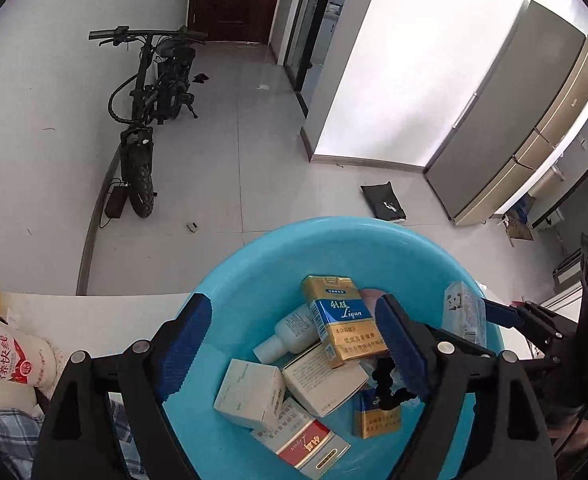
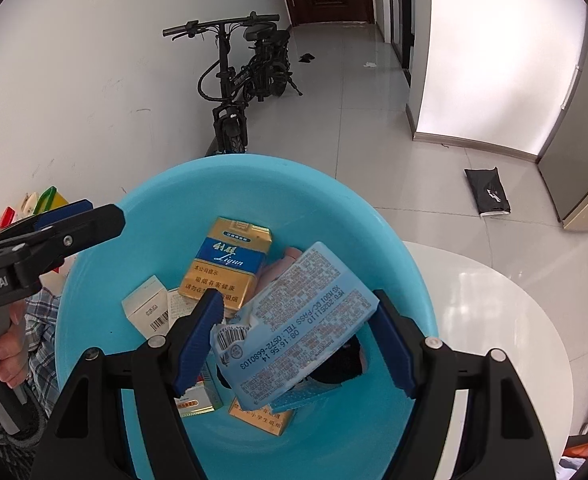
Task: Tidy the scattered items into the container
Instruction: 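Open the left tool to drop the Liqun pack into the basin while the right tool holds the packet, then open the right tool to release the light blue packet into the basin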
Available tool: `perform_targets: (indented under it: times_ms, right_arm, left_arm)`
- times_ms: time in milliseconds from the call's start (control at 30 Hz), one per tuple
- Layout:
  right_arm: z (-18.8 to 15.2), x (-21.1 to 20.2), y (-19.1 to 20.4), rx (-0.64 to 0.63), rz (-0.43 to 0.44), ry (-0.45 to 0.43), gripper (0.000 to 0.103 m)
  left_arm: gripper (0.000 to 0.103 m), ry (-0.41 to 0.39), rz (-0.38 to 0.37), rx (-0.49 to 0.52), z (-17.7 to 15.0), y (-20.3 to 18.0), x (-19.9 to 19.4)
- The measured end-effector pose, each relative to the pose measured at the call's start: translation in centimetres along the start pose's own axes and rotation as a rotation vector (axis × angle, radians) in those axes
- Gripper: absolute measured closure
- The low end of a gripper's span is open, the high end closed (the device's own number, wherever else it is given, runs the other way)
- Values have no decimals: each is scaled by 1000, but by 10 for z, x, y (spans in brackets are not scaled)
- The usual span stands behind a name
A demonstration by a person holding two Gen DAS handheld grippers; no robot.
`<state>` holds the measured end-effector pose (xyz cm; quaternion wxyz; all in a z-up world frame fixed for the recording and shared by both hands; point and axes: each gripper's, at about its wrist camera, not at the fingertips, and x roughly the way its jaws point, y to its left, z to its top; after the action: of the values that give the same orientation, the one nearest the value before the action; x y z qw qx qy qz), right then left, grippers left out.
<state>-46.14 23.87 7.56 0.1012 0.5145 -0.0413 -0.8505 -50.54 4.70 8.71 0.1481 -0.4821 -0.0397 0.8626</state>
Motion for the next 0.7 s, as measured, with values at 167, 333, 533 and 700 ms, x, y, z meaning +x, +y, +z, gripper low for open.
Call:
perform_targets:
  times_ms: [167,333,533,700]
  right_arm:
    - [6,4,7,-5,-2,2,30]
    - [16,10,16,-15,-31,0,30]
    - [22,20,23,6,-18,10,30]
    - [22,28,20,36,-34,35,19]
  left_arm:
    - [17,-13,20,0,-7,6,-11]
    - [17,-30,42,44,-10,9,-16]
    - [17,-29,20,59,-21,9,-26]
    - [17,-28,27,57,-25,8,-37]
